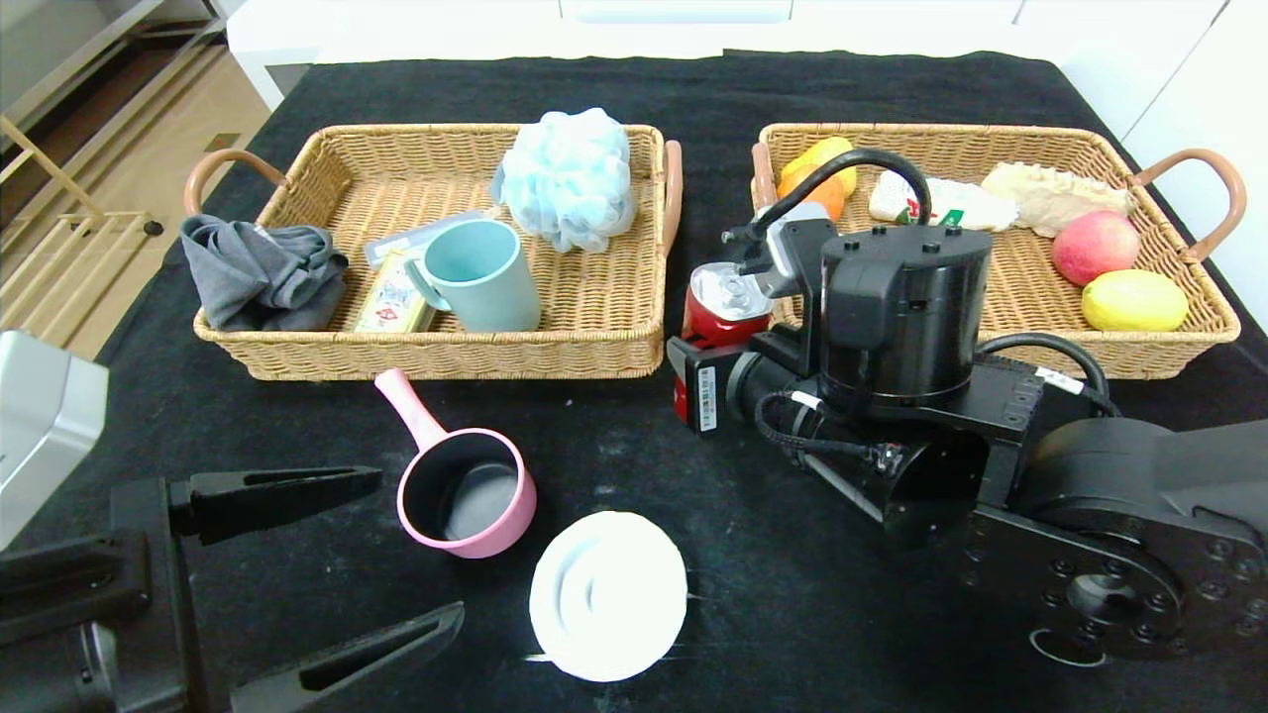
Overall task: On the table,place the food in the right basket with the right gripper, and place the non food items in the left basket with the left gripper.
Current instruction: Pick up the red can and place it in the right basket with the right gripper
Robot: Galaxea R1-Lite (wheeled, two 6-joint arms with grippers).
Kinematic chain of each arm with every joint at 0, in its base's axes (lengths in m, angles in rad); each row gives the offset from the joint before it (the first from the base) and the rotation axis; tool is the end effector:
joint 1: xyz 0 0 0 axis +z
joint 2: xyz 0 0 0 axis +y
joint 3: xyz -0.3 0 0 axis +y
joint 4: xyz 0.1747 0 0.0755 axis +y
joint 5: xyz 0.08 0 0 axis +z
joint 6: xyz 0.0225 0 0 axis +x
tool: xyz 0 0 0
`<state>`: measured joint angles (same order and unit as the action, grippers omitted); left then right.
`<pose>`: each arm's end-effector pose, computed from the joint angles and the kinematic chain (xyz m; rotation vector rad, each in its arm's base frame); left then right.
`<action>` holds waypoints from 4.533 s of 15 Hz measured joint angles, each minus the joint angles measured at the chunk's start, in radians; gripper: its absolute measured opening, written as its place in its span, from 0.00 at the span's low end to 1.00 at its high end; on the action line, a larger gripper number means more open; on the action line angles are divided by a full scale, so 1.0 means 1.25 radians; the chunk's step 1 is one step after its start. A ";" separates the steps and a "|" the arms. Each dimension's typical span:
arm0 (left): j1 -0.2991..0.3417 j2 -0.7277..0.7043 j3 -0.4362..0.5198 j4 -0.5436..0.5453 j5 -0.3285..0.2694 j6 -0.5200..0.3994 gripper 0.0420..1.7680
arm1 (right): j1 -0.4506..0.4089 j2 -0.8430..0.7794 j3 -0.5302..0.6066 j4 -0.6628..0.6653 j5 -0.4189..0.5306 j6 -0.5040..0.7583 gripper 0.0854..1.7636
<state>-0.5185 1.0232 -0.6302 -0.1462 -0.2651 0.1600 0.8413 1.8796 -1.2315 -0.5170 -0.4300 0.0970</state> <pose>0.1124 -0.0709 0.2341 0.1829 0.1883 -0.7983 0.2573 0.2738 0.2274 0.0172 0.1260 0.4050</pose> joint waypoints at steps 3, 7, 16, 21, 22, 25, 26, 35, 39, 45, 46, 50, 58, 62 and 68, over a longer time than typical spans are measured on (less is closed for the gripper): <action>0.000 0.001 0.000 0.000 0.000 0.001 0.97 | 0.001 0.001 0.001 0.000 0.001 0.000 0.55; 0.000 0.001 0.001 0.000 -0.001 0.001 0.97 | 0.010 -0.002 0.011 0.001 0.002 0.000 0.55; -0.001 0.004 0.002 0.002 -0.003 0.001 0.97 | 0.012 -0.054 0.015 0.042 0.005 -0.005 0.54; -0.001 0.004 0.002 0.002 -0.003 0.000 0.97 | 0.013 -0.129 0.010 0.090 0.005 -0.007 0.54; -0.001 0.004 0.002 0.002 -0.003 0.000 0.97 | 0.010 -0.143 0.004 0.090 0.005 -0.007 0.54; 0.002 0.004 0.000 0.000 -0.002 -0.001 0.97 | -0.016 -0.166 -0.017 0.089 0.005 -0.018 0.54; 0.004 0.004 0.000 0.000 -0.003 -0.001 0.97 | -0.031 -0.170 -0.029 0.088 0.005 -0.024 0.54; 0.009 0.002 -0.002 0.000 -0.003 0.000 0.97 | -0.311 -0.170 -0.142 0.099 0.062 -0.055 0.54; 0.009 0.004 0.000 0.000 -0.003 0.000 0.97 | -0.379 -0.127 -0.152 0.095 0.063 -0.052 0.54; 0.009 0.003 0.000 0.000 -0.003 0.000 0.97 | -0.426 -0.070 -0.165 0.085 0.056 -0.052 0.54; 0.009 0.003 0.000 0.000 -0.003 0.000 0.97 | -0.427 -0.063 -0.165 0.075 0.056 -0.052 0.54; 0.009 0.003 0.000 0.000 -0.003 0.000 0.97 | -0.426 -0.044 -0.165 0.057 0.058 -0.053 0.62; 0.007 0.003 0.000 0.000 -0.003 0.003 0.97 | -0.418 -0.045 -0.152 0.059 0.057 -0.053 0.84; 0.007 0.004 0.001 0.002 -0.004 0.006 0.97 | -0.411 -0.069 -0.121 0.070 0.056 -0.053 0.89; 0.006 0.004 0.005 0.001 -0.004 0.017 0.97 | -0.376 -0.144 -0.042 0.072 0.040 -0.057 0.93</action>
<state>-0.5109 1.0281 -0.6238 -0.1455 -0.2698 0.1817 0.3709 1.6996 -1.2840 -0.4266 -0.3796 0.0260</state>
